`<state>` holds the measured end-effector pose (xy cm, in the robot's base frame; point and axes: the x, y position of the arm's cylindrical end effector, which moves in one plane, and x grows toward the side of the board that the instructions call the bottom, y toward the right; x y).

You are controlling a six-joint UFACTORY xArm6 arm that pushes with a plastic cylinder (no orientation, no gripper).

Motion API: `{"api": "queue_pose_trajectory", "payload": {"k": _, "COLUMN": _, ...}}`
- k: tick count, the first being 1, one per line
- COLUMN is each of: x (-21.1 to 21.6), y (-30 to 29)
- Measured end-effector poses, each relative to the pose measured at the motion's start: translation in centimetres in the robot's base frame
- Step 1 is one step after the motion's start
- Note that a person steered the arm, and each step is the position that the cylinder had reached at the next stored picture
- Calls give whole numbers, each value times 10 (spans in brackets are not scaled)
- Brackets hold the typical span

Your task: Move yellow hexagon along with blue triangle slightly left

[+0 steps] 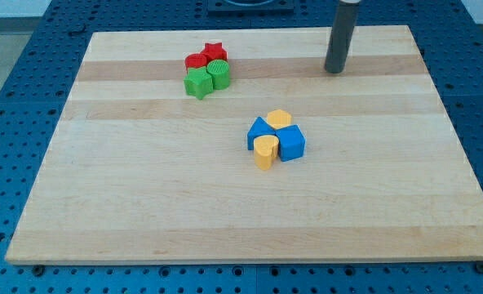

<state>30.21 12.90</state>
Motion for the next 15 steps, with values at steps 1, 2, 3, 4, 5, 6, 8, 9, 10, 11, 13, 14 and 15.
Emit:
{"api": "queue_pose_trajectory", "payload": {"k": 1, "x": 3, "y": -30}}
{"api": "queue_pose_trajectory", "payload": {"k": 2, "x": 15, "y": -37}}
{"api": "queue_pose_trajectory", "payload": {"k": 3, "x": 42, "y": -43}}
{"api": "queue_pose_trajectory", "payload": {"k": 4, "x": 65, "y": -44}}
{"api": "queue_pose_trajectory", "payload": {"k": 5, "x": 88, "y": -46}}
{"api": "queue_pose_trajectory", "payload": {"k": 6, "x": 95, "y": -49}}
{"api": "queue_pose_trajectory", "payload": {"k": 8, "x": 114, "y": -69}}
{"api": "queue_pose_trajectory", "payload": {"k": 9, "x": 130, "y": -72}}
{"api": "queue_pose_trajectory", "payload": {"k": 10, "x": 149, "y": -74}}
{"api": "queue_pose_trajectory", "payload": {"k": 11, "x": 163, "y": -86}}
{"api": "queue_pose_trajectory", "payload": {"k": 13, "x": 166, "y": -104}}
{"api": "queue_pose_trajectory", "payload": {"k": 14, "x": 154, "y": -110}}
{"api": "queue_pose_trajectory", "payload": {"k": 15, "x": 137, "y": -110}}
